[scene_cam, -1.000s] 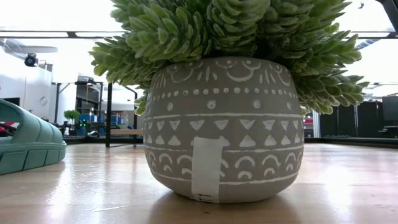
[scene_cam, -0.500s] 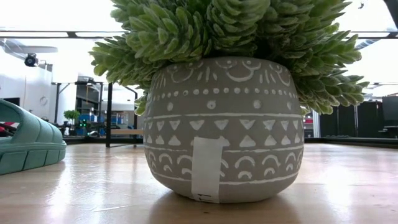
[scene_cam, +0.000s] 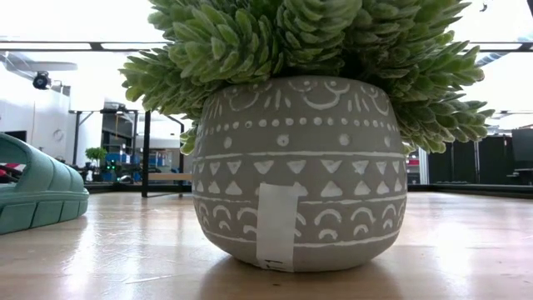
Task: Pick and place slides into the shelf
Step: Put the right green slipper on the shelf
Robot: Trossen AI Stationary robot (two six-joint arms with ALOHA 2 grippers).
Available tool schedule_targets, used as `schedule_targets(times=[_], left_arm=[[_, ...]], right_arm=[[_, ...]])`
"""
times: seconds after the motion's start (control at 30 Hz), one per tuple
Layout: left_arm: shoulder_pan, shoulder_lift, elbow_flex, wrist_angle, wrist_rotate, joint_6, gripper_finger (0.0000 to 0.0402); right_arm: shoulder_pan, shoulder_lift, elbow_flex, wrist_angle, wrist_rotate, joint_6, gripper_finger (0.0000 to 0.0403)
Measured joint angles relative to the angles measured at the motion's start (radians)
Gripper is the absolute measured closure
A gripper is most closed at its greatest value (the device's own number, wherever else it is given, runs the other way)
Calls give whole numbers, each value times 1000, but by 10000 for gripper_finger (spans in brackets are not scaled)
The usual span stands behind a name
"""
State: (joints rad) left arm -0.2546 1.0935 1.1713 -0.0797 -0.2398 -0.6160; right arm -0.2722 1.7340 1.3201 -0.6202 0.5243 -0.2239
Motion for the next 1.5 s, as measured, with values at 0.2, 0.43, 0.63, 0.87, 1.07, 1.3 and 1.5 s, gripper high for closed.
schedule_targets(times=[0.2, 0.43, 0.63, 0.87, 1.07, 1.3, 1.5], left_arm=[[0, 0, 0, -59, 0, 21, 402], [0, -2, 0, -180, 2, 20, 402], [0, -16, 5, -294, 2, -14, 402], [-21, -61, 4, -361, -1, -37, 402], [-56, -96, 17, -350, -1, -46, 402], [-122, -94, 29, -357, -28, -55, 402], [-193, -54, 34, -386, -46, -73, 402]], right_arm=[[40, -6, 85, -49, 0, 62, 250], [75, -7, 188, -129, 0, 157, 250], [120, -7, 277, -249, 0, 281, 250], [191, -8, 373, -372, -1, 378, 250], [275, -32, 451, -377, 0, 420, 251], [334, -60, 504, -380, 0, 480, 254], [345, -70, 509, -398, -2, 564, 259]])
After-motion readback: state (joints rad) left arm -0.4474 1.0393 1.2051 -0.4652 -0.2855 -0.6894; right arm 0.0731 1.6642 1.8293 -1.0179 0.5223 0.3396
